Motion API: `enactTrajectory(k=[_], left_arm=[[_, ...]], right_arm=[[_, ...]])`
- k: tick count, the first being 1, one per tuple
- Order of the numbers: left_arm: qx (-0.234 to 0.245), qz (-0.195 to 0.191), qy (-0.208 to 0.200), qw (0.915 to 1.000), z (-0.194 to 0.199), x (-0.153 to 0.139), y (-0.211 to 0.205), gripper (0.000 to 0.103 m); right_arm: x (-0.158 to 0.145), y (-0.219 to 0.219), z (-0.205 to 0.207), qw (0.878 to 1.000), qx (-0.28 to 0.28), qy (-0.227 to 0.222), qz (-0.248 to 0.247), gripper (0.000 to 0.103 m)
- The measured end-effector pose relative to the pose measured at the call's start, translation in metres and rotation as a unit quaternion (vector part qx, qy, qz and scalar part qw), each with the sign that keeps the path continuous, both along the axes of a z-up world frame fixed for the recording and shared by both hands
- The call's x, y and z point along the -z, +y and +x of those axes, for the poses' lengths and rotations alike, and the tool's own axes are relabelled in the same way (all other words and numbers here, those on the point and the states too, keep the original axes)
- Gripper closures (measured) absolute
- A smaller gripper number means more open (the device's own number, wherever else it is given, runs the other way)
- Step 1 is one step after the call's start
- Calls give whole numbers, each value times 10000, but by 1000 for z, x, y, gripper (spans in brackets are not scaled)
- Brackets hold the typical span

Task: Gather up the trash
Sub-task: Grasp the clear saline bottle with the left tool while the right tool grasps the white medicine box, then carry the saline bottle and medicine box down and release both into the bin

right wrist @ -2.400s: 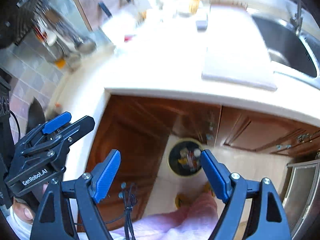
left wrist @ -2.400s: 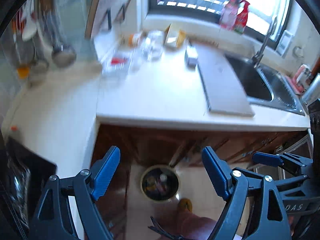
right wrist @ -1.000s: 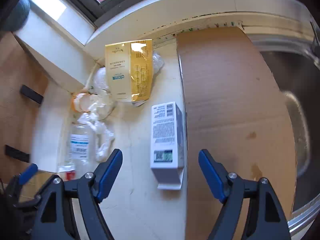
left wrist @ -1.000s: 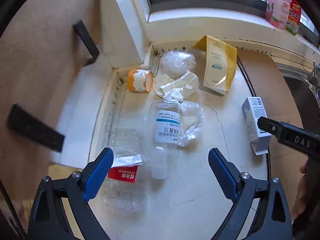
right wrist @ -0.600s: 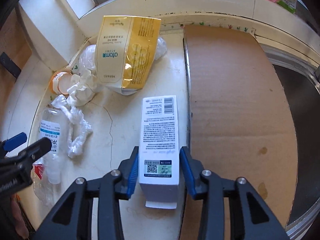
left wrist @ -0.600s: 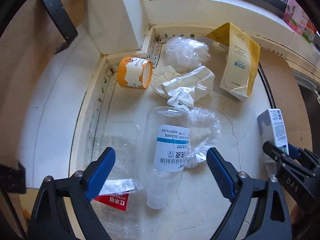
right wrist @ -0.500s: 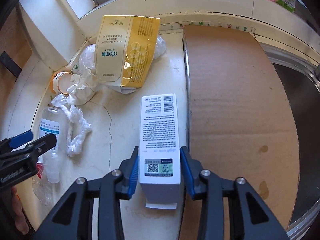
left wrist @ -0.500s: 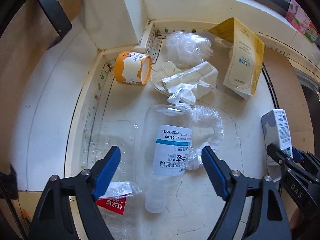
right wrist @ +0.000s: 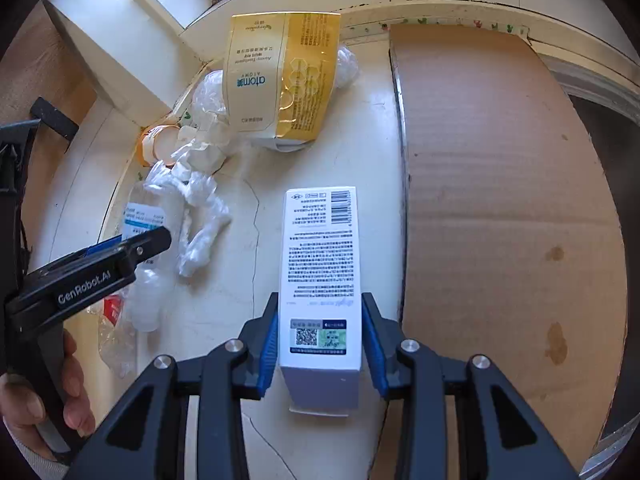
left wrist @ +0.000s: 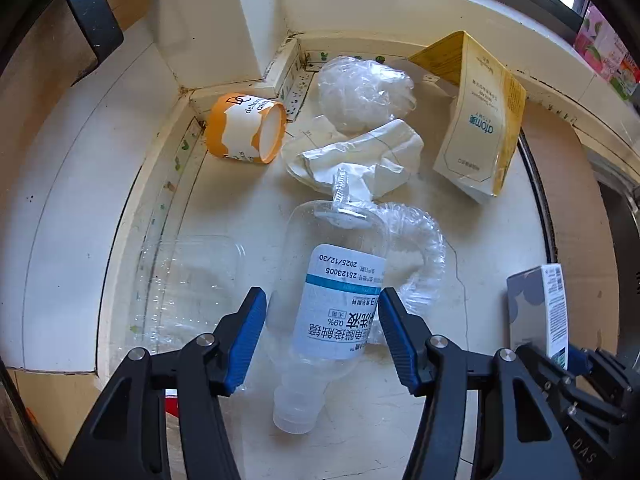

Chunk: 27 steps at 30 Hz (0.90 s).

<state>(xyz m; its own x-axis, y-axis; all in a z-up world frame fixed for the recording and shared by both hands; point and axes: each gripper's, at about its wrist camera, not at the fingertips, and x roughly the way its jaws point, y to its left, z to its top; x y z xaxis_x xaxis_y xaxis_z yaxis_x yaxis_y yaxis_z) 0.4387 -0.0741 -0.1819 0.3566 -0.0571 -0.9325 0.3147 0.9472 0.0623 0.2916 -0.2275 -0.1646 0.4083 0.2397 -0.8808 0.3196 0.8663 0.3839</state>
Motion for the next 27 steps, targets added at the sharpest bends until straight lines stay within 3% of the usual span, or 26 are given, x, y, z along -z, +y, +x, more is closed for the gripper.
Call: enactTrajectory(k=[6, 11, 15, 22, 27], left_arm=[[33, 27, -58, 10000, 0, -1, -5, 46], [-155, -213, -78, 9996, -7, -5, 0, 50], [-310, -512, -132, 9981, -16, -20, 12, 51], [-212, -549, -289, 9979, -49, -54, 19, 52], [-3, -639, -379, 9972, -97, -84, 29, 52]], right_arm=[[1, 0, -5, 9999, -69, -23, 145, 66], [-3, 0, -11, 9996, -81, -107, 249, 66], [-9, -2, -18, 9993, -81, -194, 317, 66], [-24, 0, -40, 9983, -32, -386, 442, 66], [-40, 10, -65, 9972, -93, -543, 507, 66]])
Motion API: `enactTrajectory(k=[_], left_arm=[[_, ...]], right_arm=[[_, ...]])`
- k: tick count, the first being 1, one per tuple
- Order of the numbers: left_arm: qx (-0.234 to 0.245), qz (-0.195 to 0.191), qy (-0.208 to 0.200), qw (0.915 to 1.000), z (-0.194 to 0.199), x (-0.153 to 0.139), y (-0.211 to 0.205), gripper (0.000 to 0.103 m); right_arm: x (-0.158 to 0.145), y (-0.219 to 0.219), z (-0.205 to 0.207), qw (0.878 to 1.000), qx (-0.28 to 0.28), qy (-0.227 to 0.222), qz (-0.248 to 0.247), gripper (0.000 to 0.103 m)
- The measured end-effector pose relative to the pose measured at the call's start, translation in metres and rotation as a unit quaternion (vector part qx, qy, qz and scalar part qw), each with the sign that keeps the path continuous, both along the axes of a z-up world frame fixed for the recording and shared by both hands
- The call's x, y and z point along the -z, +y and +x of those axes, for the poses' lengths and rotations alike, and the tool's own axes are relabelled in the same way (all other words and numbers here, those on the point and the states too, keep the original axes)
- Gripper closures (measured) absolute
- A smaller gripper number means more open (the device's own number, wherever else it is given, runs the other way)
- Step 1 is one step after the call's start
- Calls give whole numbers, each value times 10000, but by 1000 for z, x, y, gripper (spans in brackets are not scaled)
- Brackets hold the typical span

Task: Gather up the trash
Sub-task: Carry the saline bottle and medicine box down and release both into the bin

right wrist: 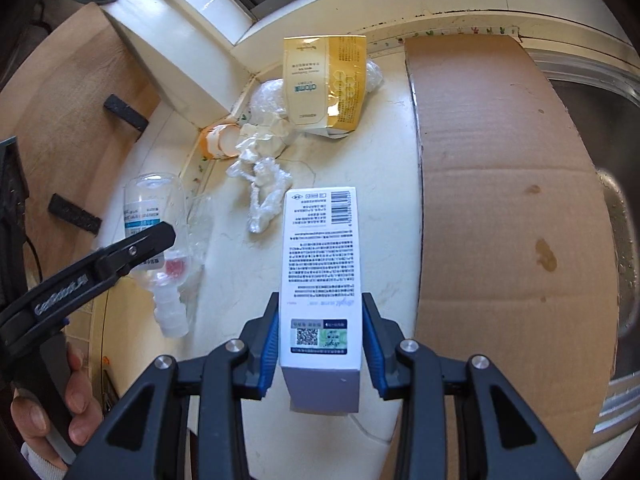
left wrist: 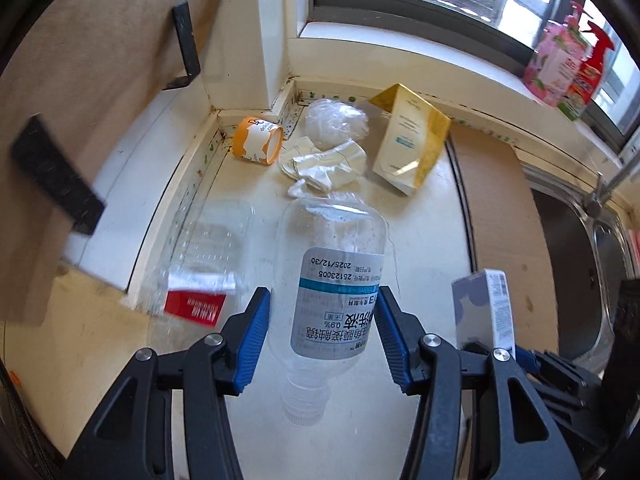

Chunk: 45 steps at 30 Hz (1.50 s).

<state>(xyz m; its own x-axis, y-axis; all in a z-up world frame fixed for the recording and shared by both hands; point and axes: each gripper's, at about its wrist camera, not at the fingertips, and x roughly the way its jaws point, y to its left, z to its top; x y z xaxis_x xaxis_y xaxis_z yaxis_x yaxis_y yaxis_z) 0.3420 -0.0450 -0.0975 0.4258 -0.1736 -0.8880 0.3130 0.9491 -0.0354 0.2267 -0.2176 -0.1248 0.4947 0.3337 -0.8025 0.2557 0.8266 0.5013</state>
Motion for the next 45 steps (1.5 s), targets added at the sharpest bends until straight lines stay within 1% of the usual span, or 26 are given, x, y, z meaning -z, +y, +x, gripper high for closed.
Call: enactTrajectory(k=[3, 7, 13, 17, 20, 24, 29, 32, 35, 37, 40, 43, 45], left_arm=[[122, -9, -19, 9999, -33, -15, 12, 52], [199, -123, 16, 9997, -80, -29, 28, 52], [249, -388, -46, 9989, -149, -45, 53, 52], [372, -379, -143, 9985, -197, -50, 69, 52], [405, -459, -128, 9980, -229, -48, 82, 52], [432, -470, 59, 9979, -268, -28, 96, 52], [485, -415, 494, 9967, -302, 8, 108, 52], [489, -325, 693, 9959, -317, 29, 111, 52], [431, -278, 963, 9940, -325, 50, 113, 52], [397, -209, 1111, 9928, -329, 64, 112, 52], [383, -166, 1343, 9901, -335, 89, 109, 52], [291, -90, 1617, 9864, -337, 121, 108, 52], [198, -40, 1749, 9844, -336, 148, 109, 52]], right_arm=[[-12, 8, -20, 9998, -38, -168, 43, 66], [-22, 21, -49, 9997, -58, -199, 109, 66], [-45, 50, -111, 9993, -138, -360, -24, 66], [-51, 75, -156, 9990, -235, -356, -91, 66], [-48, 94, -189, 9989, -315, -282, -182, 66], [-38, 113, -226, 9989, -439, -97, -159, 66], [-22, 126, -262, 9984, -533, 187, -88, 66], [-9, 129, -277, 9977, -544, 410, 29, 66], [8, 134, -286, 9951, -653, 733, 100, 66], [23, 138, -291, 9922, -756, 972, 204, 66], [55, 147, -296, 9854, -911, 1400, 335, 66], [89, 154, -299, 9777, -1021, 1774, 461, 66], [116, 158, -300, 9726, -1085, 2003, 460, 66]])
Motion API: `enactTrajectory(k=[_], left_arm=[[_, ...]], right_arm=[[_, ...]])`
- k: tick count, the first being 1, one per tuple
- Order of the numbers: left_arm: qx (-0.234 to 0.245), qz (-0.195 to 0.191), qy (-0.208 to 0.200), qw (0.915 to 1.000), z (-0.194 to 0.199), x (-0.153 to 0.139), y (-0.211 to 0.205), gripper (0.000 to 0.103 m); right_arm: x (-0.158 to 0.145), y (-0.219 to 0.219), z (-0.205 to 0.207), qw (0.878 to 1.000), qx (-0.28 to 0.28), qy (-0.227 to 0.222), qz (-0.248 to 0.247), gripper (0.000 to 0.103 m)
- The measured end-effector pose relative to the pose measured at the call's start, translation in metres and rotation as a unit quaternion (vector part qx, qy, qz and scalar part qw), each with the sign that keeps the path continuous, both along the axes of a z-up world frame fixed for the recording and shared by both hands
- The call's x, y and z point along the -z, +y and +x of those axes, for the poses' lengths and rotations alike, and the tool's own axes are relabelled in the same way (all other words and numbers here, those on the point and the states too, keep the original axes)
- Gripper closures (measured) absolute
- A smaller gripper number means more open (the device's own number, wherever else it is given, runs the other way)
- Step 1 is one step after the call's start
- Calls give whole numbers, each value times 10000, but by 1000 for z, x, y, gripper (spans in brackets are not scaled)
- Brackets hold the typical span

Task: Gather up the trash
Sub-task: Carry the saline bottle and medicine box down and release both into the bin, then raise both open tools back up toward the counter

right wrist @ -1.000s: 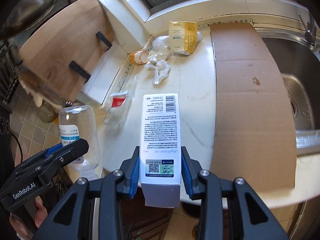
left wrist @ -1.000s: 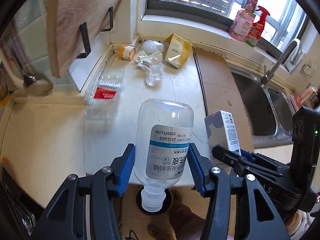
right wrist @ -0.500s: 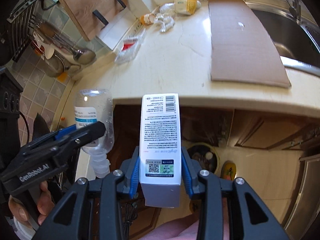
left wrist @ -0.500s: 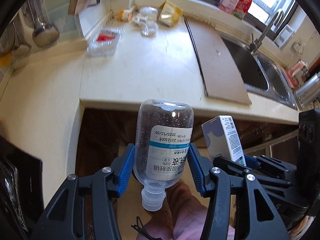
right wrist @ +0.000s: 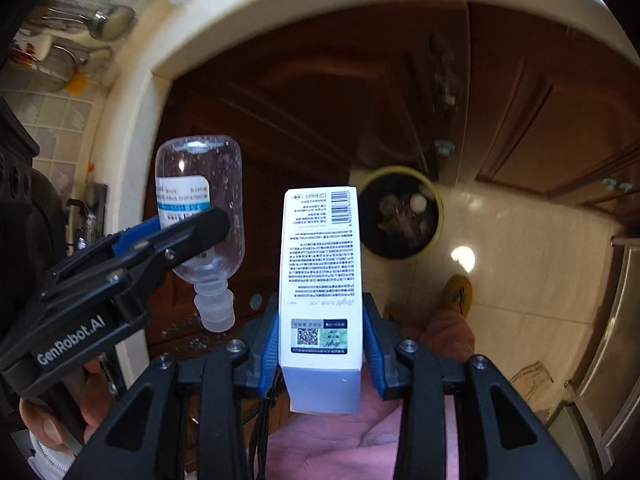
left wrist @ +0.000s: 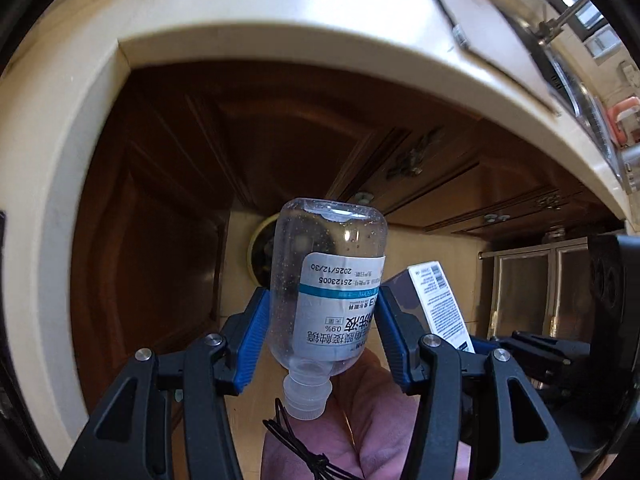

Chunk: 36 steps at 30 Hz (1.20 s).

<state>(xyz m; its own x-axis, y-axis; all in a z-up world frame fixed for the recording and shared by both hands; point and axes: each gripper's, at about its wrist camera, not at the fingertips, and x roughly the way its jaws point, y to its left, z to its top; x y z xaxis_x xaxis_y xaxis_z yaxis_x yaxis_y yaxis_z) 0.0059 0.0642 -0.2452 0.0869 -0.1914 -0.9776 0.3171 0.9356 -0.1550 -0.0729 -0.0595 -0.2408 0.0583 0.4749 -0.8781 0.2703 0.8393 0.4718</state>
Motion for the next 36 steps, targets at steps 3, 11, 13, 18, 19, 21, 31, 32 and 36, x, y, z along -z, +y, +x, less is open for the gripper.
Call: enactTrajectory(k=[3, 11, 13, 18, 19, 21, 31, 32, 36], left_arm=[[-112, 92, 235, 9996, 4, 44, 1, 52], [-459, 313, 771, 9955, 24, 167, 8, 51], [-511, 393, 898, 9939, 28, 197, 10, 50], [-685, 395, 1221, 9894, 38, 260, 12, 49], [-723, 378, 1277, 9885, 40, 269, 12, 49], [-763, 341, 1355, 9873, 42, 286, 14, 48], [-1080, 514, 1370, 9833, 51, 321, 36, 21], [-1107, 531, 1387, 9827, 51, 323, 38, 21], [-1111, 654, 1476, 9806, 45, 333, 45, 21]], right_arm=[[41, 4, 2, 9995, -51, 297, 22, 66], [163, 3, 15, 9945, 119, 1037, 61, 66], [194, 4, 20, 9928, 111, 1193, -18, 66], [259, 10, 39, 9875, -12, 1549, -308, 66], [270, 9, 42, 9862, -14, 1607, -392, 65], [289, 8, 46, 9838, -21, 1725, -490, 64], [330, -6, 55, 9817, 672, 1768, -218, 35], [331, -6, 54, 9821, 680, 1744, -221, 35], [332, -1, 51, 9834, 608, 1683, -289, 35]])
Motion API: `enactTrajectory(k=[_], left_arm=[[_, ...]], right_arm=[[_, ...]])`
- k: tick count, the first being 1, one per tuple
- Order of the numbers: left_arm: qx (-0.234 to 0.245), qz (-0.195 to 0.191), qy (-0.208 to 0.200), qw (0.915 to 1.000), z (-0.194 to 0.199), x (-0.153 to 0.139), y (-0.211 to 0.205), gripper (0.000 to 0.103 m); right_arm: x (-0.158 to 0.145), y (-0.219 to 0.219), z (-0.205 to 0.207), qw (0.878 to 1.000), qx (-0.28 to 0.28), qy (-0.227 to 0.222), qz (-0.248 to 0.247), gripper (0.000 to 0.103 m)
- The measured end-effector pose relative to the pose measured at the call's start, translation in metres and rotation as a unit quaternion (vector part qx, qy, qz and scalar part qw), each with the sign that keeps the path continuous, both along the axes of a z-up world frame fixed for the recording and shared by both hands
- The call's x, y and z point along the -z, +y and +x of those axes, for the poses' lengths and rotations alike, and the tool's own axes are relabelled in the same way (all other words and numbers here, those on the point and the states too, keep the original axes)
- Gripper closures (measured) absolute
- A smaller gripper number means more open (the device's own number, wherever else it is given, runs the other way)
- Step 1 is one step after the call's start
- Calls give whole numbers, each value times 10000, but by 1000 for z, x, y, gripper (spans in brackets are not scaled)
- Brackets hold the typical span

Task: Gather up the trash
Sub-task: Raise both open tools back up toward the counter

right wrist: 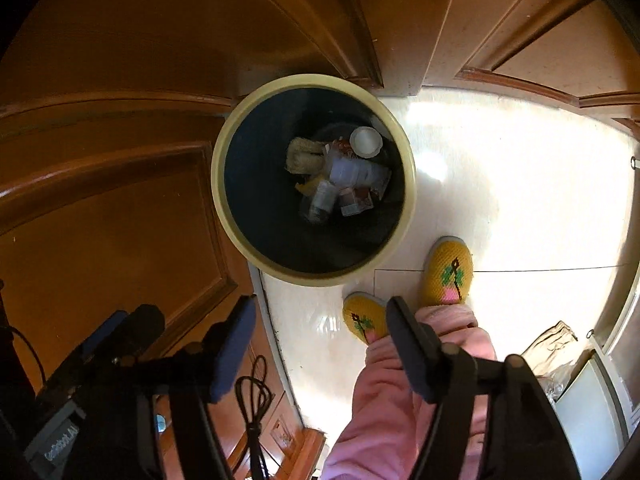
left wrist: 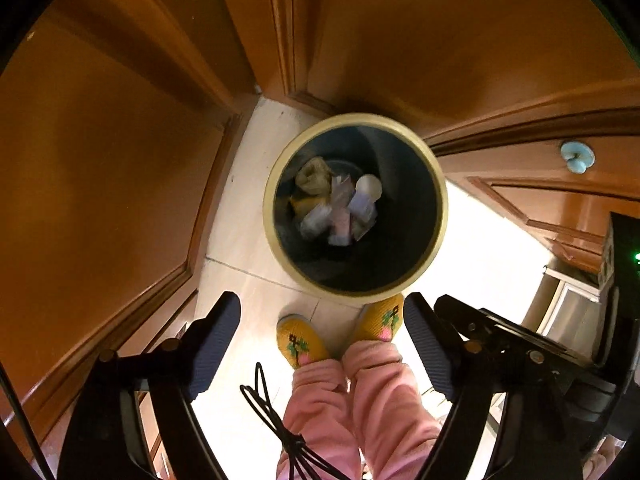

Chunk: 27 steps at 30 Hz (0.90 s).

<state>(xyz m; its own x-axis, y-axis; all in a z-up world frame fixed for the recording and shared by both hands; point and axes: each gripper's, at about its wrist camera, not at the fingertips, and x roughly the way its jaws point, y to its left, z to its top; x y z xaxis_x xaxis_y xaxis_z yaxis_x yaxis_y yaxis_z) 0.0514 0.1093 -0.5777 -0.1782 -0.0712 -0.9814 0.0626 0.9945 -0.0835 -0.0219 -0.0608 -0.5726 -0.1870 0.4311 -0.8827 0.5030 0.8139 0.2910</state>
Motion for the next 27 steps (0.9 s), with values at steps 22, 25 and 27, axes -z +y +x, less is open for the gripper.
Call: enactTrajectory(k=[22, 25, 27], left_arm=[[154, 378, -1332, 9902, -34, -195, -9, 21], [283, 307, -1749, 9837, -40, -259, -17, 21], [417, 239, -2059, 9774, -43, -300, -22, 21]], right_arm=[[-167, -18, -30, 9932, -199, -1049, -461, 35], [-225, -22, -36, 9881, -307, -1407, -542, 35], [-262, -26, -38, 9832, -336, -1690, -607, 35]])
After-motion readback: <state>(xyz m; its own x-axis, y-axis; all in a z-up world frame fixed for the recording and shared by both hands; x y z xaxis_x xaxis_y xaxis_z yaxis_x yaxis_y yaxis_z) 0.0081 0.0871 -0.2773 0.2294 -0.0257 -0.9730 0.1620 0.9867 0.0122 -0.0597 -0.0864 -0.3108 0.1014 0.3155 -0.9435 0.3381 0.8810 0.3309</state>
